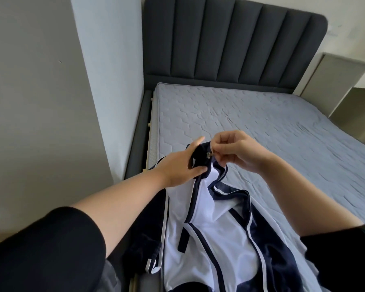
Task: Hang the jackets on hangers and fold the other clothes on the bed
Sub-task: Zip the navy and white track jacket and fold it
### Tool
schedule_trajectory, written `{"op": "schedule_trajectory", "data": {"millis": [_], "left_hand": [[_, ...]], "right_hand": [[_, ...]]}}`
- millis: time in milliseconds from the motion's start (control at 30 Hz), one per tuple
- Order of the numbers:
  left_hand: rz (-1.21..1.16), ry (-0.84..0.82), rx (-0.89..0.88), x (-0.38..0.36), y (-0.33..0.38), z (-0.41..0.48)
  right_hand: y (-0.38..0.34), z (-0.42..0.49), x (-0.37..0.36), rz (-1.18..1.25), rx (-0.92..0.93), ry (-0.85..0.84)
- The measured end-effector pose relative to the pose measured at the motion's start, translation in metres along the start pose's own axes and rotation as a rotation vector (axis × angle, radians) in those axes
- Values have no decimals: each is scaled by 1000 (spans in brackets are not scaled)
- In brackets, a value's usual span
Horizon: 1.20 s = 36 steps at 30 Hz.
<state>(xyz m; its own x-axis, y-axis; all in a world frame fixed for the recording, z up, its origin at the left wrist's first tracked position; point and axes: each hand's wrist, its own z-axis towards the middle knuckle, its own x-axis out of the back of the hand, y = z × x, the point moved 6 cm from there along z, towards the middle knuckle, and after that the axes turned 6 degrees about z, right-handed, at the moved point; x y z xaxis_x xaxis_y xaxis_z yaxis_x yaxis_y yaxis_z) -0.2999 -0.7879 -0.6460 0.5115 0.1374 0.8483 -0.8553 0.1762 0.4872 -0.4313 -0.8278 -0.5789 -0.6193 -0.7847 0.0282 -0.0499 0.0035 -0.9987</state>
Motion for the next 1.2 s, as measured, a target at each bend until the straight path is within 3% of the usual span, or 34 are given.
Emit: {"op": "schedule_trajectory", "data": {"millis": [133, 200, 267, 333, 433, 500, 600, 733, 800, 867, 1000, 1200], "left_hand": [[79, -204, 55, -21, -6, -7], [145, -296, 82, -33, -9, -14], [165, -331, 66, -39, -9, -23], [118, -330, 40, -42, -10, -29], [65, -276, 56, -42, -13, -34], [14, -258, 100, -41, -15, -36], [-248, -242, 267, -42, -23, -39], [-671, -316, 523, -50, -33, -45], [-778, -346, 615, -53, -35, -48], [-840, -272, 709, -50, -38, -50], [-771, -91, 751, -36, -43, -45], [-448, 24, 642, -13, -24, -27]], "right_hand": [[29, -15, 2, -14, -200, -163], [48, -14, 23, -11, -252, 55], [72, -15, 54, -106, -339, 445], [102, -22, 66, -246, -526, 651], [150, -33, 54, -270, -769, 649], [175, -38, 40, -132, -826, 585], [193, -35, 29, 114, -728, 605], [172, -24, 37, -14, -517, 685], [150, -21, 38, -44, -427, 649], [128, -19, 34, -29, -338, 558], [92, -17, 15, 78, -211, 321], [66, -23, -1, 88, -134, 198]]}}
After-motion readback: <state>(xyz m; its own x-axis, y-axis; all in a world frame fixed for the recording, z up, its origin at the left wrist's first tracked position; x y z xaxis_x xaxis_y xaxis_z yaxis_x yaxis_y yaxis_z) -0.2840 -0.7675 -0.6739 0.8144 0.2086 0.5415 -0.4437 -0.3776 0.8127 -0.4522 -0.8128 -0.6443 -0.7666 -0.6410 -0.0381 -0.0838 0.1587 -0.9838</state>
